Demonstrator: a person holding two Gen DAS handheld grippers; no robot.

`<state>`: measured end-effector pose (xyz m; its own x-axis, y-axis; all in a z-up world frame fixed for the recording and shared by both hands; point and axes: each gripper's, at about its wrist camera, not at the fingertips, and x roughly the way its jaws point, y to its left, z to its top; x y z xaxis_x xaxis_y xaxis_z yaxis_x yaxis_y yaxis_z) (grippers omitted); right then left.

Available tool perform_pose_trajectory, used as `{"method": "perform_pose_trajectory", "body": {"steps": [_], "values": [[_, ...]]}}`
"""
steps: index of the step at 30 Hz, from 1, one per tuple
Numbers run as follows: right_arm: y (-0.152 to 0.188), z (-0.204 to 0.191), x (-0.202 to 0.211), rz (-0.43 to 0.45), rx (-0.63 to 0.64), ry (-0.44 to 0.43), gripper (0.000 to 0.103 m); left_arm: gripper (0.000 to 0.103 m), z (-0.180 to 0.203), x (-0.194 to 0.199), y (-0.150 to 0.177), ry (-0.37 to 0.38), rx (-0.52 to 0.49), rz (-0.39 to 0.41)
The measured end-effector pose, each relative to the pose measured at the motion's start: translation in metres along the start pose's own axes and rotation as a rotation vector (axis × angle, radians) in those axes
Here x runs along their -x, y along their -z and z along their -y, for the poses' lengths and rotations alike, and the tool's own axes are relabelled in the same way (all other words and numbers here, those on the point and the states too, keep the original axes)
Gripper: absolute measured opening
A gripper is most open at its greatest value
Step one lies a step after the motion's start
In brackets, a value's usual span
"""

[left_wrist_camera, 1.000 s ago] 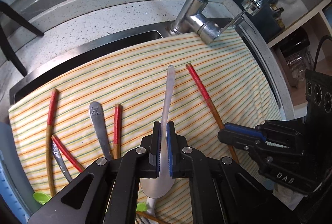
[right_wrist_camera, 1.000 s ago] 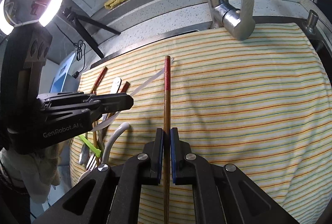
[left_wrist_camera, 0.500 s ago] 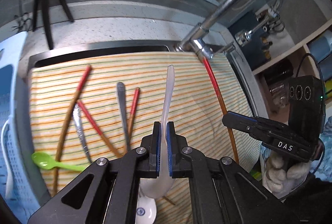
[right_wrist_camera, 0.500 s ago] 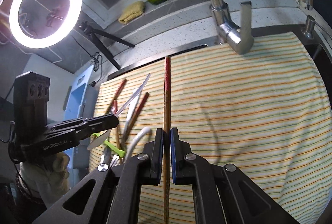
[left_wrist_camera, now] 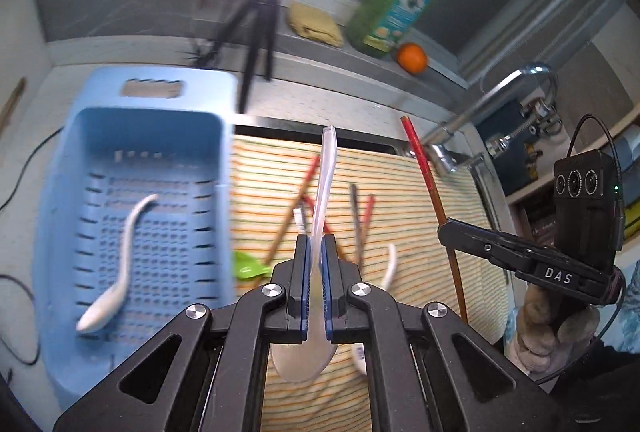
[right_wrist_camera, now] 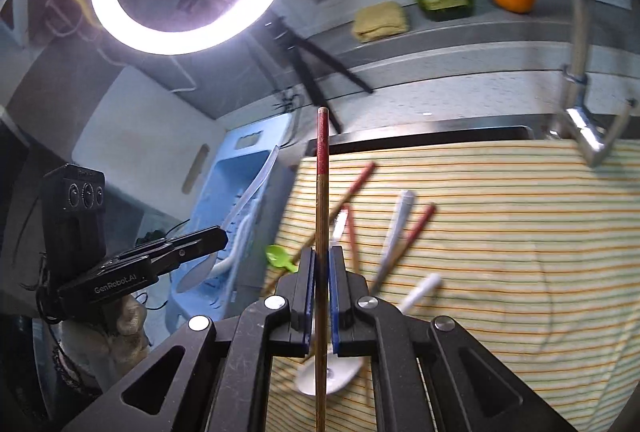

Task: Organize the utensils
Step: 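Carry both utensils into the blue basket and open both tools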

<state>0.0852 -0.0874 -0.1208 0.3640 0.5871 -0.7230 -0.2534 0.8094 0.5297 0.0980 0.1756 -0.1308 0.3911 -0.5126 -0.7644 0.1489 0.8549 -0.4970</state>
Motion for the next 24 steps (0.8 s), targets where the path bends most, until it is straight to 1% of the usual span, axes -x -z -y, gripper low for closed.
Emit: {"method": "perform_pose_trajectory", "body": {"steps": [3,6,10,13,18,24], "values": [[0.0,-0.029,-0.023,-0.024,0.024,-0.031,0.006,0.004,-0.027,0.01,0.004,-0.045,0.028,0.006],[0.002,-0.056,-0.045,-0.041,0.05,-0.049,0.006,0.004,-0.052,0.017,0.009,-0.073,0.058,0.003],[0.002,-0.082,-0.078,-0.074,0.05,-0.06,0.006,0.004,-0.075,0.017,0.013,-0.121,0.068,-0.013],[0.001,-0.097,-0.104,-0.101,0.043,-0.056,0.006,0.004,-0.088,0.014,0.017,-0.122,0.084,-0.026],[0.0,-0.11,-0.138,-0.154,0.016,-0.062,0.006,0.004,-0.101,0.007,0.021,-0.121,0.092,-0.044],[0.001,-0.119,-0.167,-0.178,0.02,-0.019,0.006,0.004,-0.111,-0.001,0.022,-0.123,0.107,-0.059]]}}
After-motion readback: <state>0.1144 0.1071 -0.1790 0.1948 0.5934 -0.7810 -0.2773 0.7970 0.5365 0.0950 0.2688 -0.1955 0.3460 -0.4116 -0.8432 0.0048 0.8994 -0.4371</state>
